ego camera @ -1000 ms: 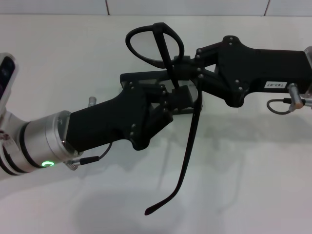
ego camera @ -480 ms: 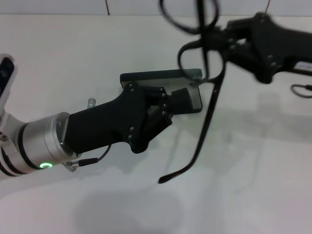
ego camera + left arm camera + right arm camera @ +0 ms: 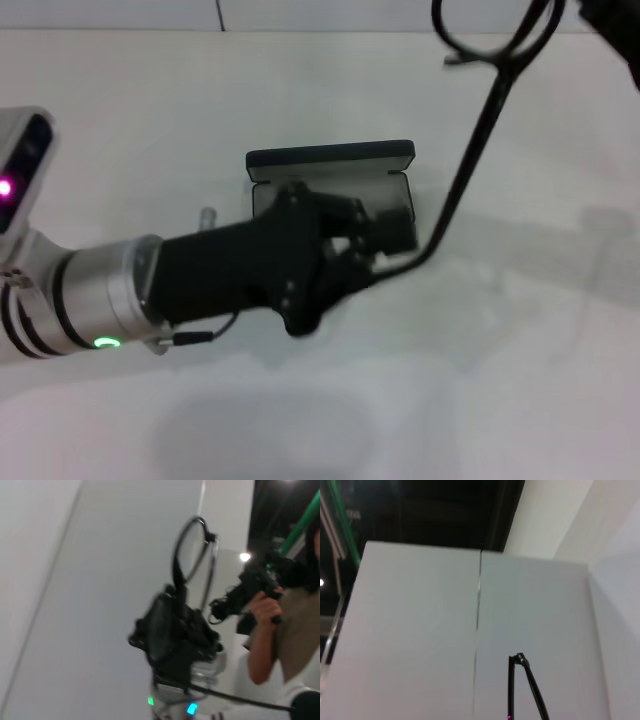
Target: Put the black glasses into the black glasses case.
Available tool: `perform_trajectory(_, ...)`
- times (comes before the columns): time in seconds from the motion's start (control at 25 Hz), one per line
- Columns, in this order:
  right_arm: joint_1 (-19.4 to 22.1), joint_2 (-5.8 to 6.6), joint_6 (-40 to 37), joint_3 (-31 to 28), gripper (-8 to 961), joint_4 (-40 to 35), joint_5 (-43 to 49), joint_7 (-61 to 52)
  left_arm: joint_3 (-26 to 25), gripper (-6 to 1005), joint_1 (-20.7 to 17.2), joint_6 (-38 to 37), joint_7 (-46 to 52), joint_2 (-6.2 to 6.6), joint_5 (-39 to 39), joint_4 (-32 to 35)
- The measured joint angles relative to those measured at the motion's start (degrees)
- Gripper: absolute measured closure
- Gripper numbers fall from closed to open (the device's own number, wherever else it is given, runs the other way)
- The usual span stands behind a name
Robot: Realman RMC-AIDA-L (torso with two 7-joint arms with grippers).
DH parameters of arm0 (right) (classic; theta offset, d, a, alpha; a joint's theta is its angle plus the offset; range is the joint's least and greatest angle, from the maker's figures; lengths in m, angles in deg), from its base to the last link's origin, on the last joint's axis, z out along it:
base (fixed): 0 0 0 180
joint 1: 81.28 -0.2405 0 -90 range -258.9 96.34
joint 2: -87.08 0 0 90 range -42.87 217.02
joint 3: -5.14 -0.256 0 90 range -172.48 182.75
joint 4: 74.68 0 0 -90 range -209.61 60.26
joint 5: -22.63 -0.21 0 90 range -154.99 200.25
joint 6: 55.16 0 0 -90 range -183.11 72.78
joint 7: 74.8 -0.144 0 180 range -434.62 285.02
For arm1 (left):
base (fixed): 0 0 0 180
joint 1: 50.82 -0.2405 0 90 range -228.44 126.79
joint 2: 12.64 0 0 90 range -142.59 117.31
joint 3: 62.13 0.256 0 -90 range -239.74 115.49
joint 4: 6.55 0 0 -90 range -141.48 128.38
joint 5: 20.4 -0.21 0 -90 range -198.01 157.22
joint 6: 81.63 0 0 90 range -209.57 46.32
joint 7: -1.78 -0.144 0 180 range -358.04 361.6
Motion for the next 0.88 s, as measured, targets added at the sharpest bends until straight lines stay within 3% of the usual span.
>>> perform_trajectory(0.16,-2.7,0.01,0.7,-0.2,878,6.0,-1.3,3.0,4.7,966,0.9,-2.0,-4.3,-0.09,0.1,0.1)
perform_trajectory(0.36,-6.1,-0.12,3.0,2.0,877,11.8,-1.4,7.9,5.6,966,1.7,-2.6,-5.5,-0.41,2.2,-0.1)
perform_trajectory(0.6,-6.9,-0.15,8.7,9.8,876,11.9,-1.1,8.7,5.6,966,0.9,-2.9,-5.7,-0.44,7.8,-0.4)
perform_trajectory(0.88,-6.8,-0.01,12.4,14.9,875,11.8,-0.8,9.7,5.3,966,0.1,-2.8,-5.7,-0.37,9.5,-0.5)
